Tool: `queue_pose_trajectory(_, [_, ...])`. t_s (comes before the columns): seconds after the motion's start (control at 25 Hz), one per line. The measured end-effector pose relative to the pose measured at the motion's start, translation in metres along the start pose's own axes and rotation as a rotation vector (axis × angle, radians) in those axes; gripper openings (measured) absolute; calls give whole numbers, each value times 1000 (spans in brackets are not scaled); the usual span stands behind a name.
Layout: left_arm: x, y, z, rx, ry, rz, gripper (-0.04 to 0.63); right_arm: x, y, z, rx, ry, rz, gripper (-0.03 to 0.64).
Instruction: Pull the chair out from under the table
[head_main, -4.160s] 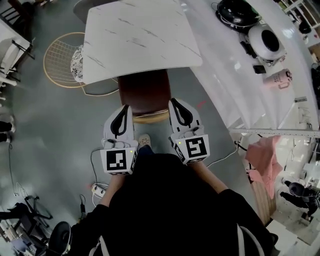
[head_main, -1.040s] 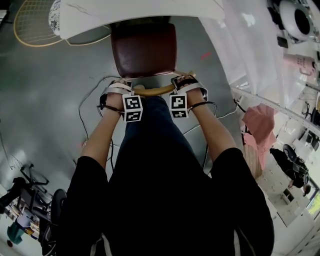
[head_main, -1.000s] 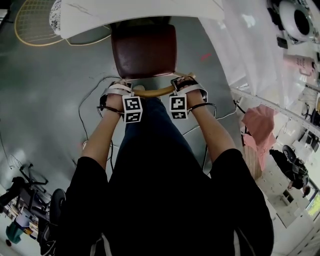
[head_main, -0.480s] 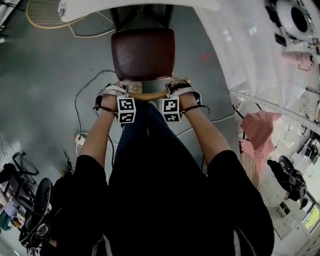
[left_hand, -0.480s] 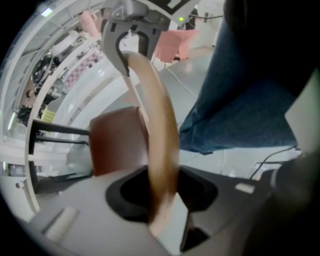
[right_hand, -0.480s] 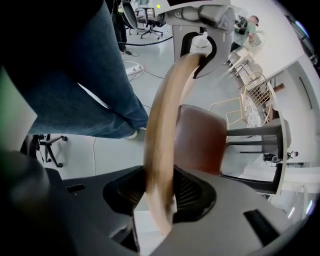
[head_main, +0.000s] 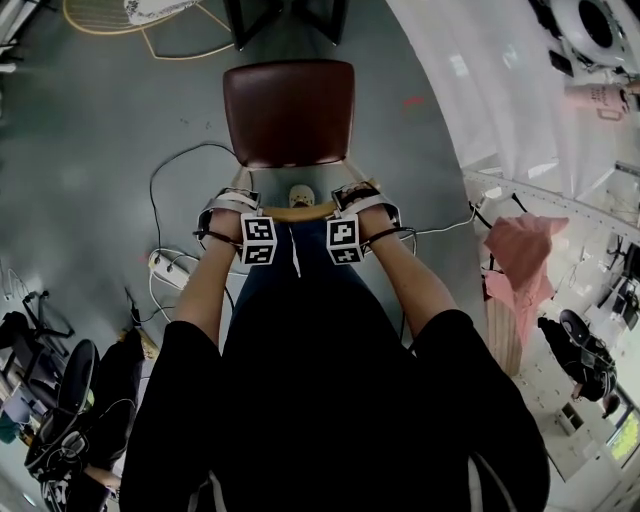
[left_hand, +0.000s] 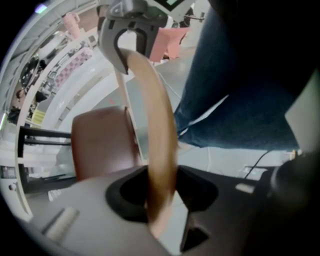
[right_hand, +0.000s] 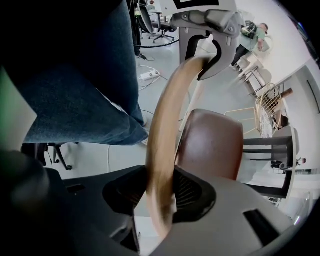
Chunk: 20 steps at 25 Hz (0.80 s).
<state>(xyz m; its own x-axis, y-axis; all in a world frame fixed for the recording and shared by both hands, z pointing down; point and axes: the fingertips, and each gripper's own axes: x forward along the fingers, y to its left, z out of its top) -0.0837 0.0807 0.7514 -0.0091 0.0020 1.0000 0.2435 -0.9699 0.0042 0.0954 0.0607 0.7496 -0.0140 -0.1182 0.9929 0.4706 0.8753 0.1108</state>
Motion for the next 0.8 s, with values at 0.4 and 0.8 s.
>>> queue_pose_trajectory(0.4, [-1,-62,21,12,-39,2,153,-6,58,24,10,39,20,150])
queue_pose_trajectory(0.8, [-4,-120,24,61,-61,-3,153,-15,109,64,56,47,31,150])
